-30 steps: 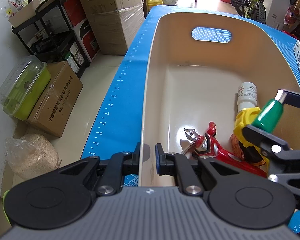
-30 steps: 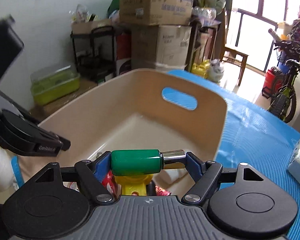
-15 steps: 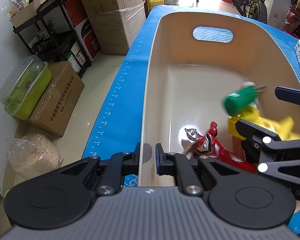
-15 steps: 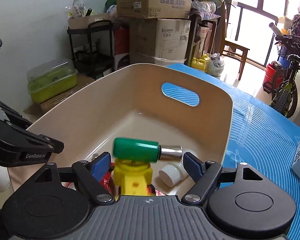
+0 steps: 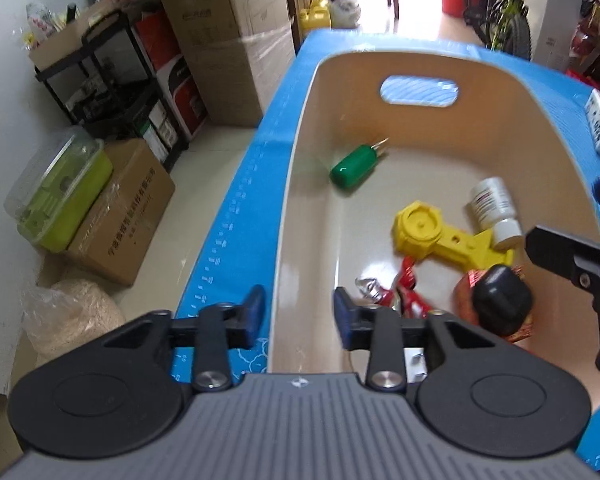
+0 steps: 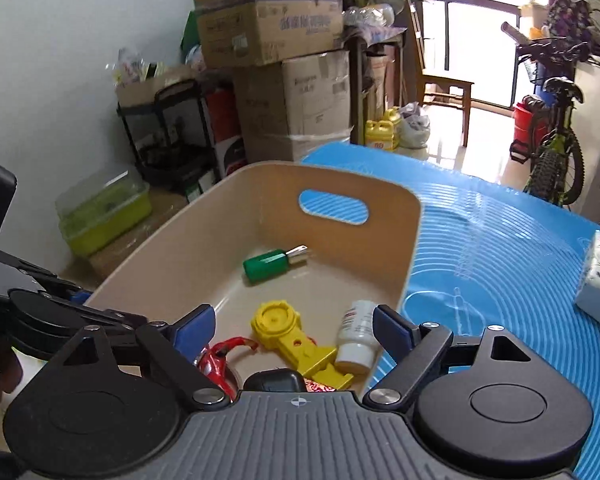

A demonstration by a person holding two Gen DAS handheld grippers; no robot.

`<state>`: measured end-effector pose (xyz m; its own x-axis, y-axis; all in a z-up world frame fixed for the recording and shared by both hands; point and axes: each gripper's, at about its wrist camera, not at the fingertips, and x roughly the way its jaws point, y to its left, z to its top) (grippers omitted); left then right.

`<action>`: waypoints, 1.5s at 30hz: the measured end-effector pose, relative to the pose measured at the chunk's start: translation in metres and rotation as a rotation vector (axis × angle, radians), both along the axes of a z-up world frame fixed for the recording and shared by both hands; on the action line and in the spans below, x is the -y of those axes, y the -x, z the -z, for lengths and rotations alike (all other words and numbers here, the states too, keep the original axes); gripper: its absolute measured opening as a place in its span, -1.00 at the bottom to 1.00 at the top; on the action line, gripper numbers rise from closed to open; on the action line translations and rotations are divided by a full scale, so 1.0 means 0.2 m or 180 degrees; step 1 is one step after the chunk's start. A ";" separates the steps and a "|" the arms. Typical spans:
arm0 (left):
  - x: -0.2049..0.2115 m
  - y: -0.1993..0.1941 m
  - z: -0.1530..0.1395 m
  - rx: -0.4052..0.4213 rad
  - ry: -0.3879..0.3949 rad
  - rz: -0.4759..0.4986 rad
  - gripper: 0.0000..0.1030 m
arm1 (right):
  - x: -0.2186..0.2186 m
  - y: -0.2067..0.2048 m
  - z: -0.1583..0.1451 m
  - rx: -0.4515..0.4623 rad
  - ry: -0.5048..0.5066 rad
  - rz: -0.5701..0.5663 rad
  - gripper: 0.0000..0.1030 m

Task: Organize rigid objects

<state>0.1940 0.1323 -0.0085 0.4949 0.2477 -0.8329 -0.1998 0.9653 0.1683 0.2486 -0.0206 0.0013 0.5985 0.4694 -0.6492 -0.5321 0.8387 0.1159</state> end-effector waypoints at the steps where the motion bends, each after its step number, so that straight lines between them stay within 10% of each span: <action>1: 0.02 0.01 -0.02 0.0030 -0.0024 0.0009 0.06 | 0.02 0.01 -0.02 0.0003 -0.0002 0.0057 0.85; 9: 0.17 0.12 -0.21 0.0305 -0.0020 0.0133 0.46 | 0.22 0.12 -0.18 0.0009 -0.0169 0.0341 0.91; 45: 0.82 0.98 -0.60 0.0830 -0.0071 0.0646 0.49 | 0.94 1.17 -0.61 0.0328 -0.0131 0.1063 0.95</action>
